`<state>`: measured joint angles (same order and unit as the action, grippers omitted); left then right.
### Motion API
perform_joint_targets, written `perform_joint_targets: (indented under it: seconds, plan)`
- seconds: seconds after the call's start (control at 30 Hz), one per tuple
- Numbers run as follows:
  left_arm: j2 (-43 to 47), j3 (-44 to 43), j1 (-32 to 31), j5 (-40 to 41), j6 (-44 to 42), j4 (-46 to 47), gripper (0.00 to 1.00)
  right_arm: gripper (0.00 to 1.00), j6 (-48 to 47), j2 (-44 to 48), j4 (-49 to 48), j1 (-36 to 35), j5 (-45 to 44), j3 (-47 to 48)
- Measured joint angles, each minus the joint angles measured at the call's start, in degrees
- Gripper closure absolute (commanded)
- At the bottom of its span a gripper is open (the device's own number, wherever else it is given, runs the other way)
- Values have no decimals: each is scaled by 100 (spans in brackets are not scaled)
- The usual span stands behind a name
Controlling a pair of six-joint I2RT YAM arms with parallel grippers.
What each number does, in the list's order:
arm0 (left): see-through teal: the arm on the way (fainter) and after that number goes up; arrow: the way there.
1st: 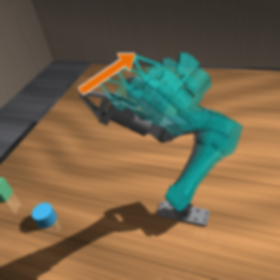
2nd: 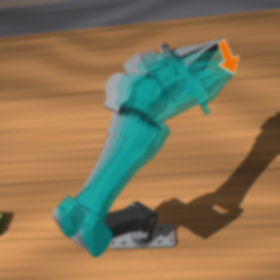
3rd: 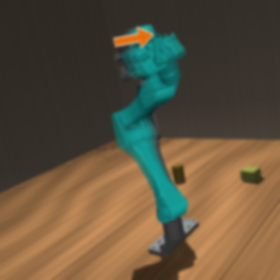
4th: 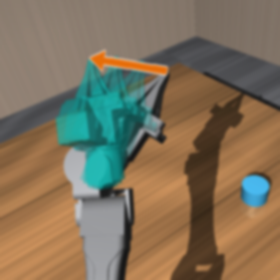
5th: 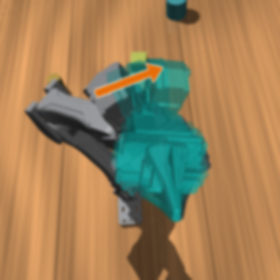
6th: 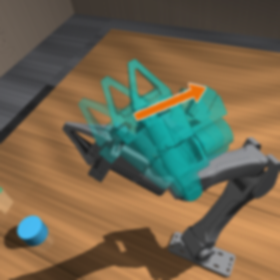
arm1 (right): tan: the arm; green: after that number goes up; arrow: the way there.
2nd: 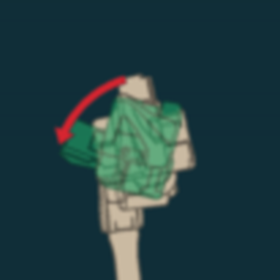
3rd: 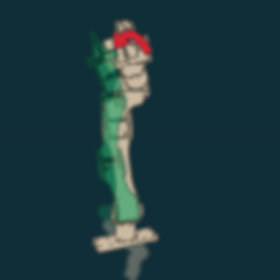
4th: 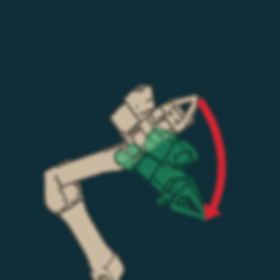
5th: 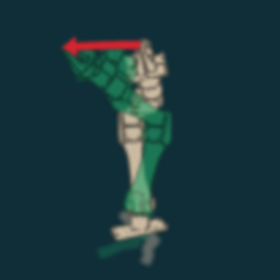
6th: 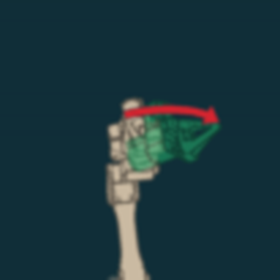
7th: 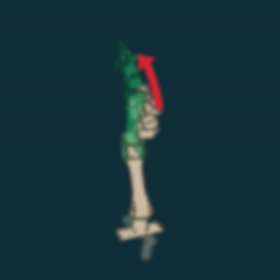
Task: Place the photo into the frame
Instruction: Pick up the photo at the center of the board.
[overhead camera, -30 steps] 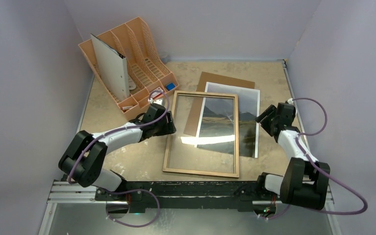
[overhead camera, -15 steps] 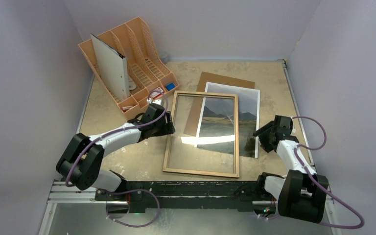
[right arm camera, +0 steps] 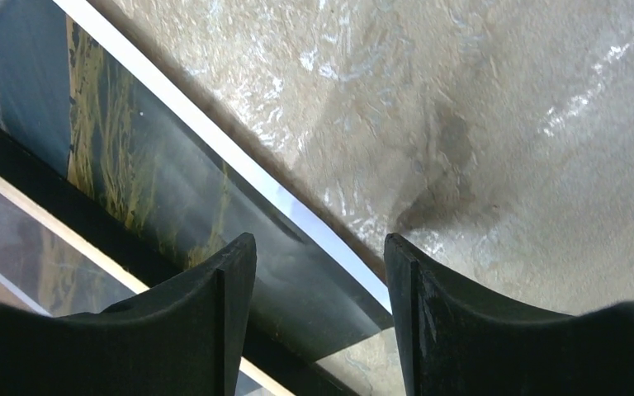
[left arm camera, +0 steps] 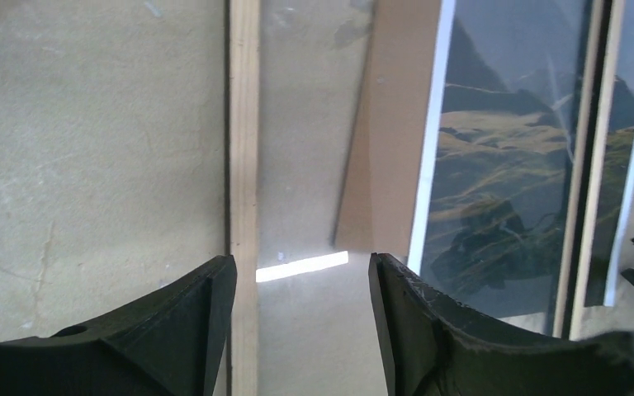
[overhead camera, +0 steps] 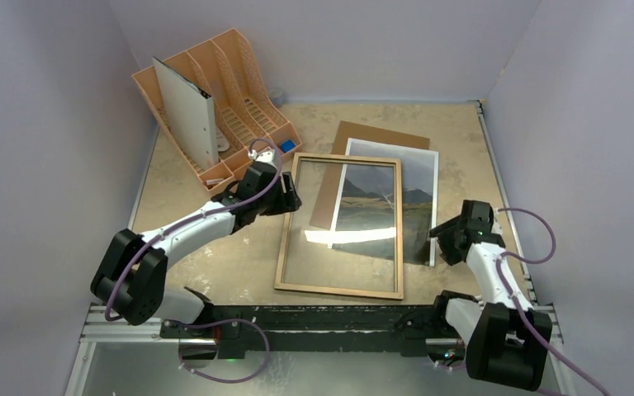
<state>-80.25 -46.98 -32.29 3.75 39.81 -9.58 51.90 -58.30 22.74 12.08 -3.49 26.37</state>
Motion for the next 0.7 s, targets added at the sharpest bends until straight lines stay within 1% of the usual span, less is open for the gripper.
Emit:
perform_joint_targets:
  seconds: [0.17,0.3,0.5,0.7]
  plan:
    - [-7,-9,-4,-420,0,330,38,40,90,481,232,0,208,-118]
    - [-52,-17,-4,-498,2,437,38,40,153,739,308,0,450,-232]
    - [-76,-17,-9,35,26,315,38,41,170,658,476,0,435,-245]
    - [-79,-17,-9,417,138,146,37,40,254,623,588,0,173,-190]
